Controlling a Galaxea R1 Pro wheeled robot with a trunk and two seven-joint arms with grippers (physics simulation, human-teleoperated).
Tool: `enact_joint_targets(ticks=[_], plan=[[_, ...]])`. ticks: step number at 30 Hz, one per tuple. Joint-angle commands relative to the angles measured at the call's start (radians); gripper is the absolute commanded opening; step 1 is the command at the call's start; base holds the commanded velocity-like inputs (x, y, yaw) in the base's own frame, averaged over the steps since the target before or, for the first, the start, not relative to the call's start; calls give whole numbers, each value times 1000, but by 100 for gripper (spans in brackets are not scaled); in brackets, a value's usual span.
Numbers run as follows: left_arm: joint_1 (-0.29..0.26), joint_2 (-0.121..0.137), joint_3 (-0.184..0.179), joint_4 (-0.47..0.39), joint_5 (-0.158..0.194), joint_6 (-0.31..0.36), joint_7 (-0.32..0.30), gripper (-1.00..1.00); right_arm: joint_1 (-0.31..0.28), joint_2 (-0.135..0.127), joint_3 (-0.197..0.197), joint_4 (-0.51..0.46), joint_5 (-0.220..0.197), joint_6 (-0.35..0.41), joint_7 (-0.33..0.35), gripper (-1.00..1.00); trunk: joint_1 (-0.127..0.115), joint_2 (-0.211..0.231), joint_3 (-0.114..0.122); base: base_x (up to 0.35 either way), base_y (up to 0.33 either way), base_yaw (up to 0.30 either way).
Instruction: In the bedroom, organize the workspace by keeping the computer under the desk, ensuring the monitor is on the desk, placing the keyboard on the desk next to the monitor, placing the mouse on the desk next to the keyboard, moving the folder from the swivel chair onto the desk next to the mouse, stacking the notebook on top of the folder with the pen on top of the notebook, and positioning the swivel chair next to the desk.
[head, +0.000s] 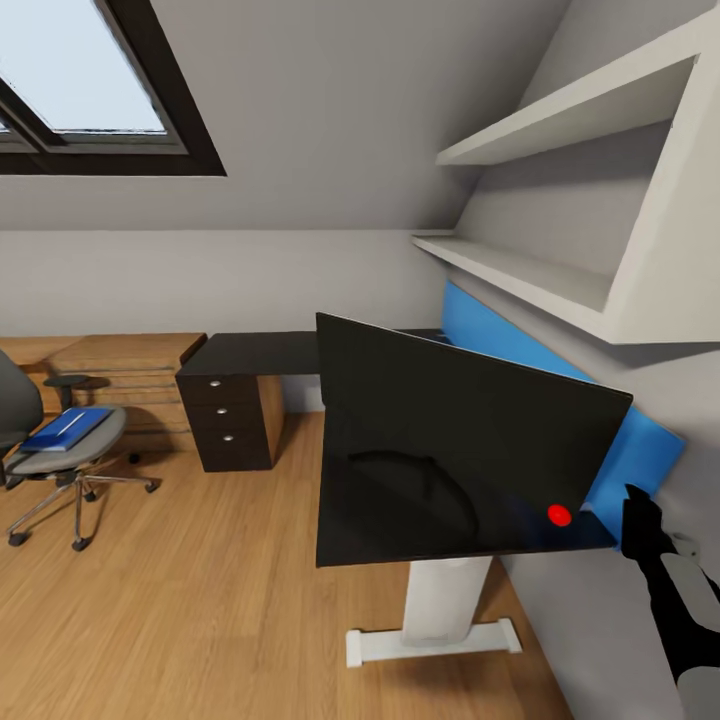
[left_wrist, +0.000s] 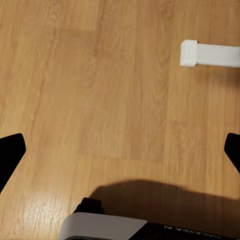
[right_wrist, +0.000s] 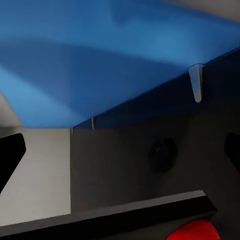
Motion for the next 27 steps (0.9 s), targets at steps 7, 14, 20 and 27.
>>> enact_joint_targets(ticks=[7,14,20,27], plan=[[-1,1,-8,0,11,-5,7,100,-1,4,2,-1,-8,4,-7,100,0,-1,-1,77,12,0],[-1,1,-8,0,11,-5,7,100,-1,6,4,0,-8,51,-7,100,0,-1,-1,10,2,0],[-1,0,-8,0,10,-5,6,100,-1,6,2,0,-8,75,-7,100,0,-1,-1,1,0,0],[-1,-1,-8,2,10,-5,7,100,-1,6,2,0,-8,78,-8,100,0,-1,-1,112,0,0]])
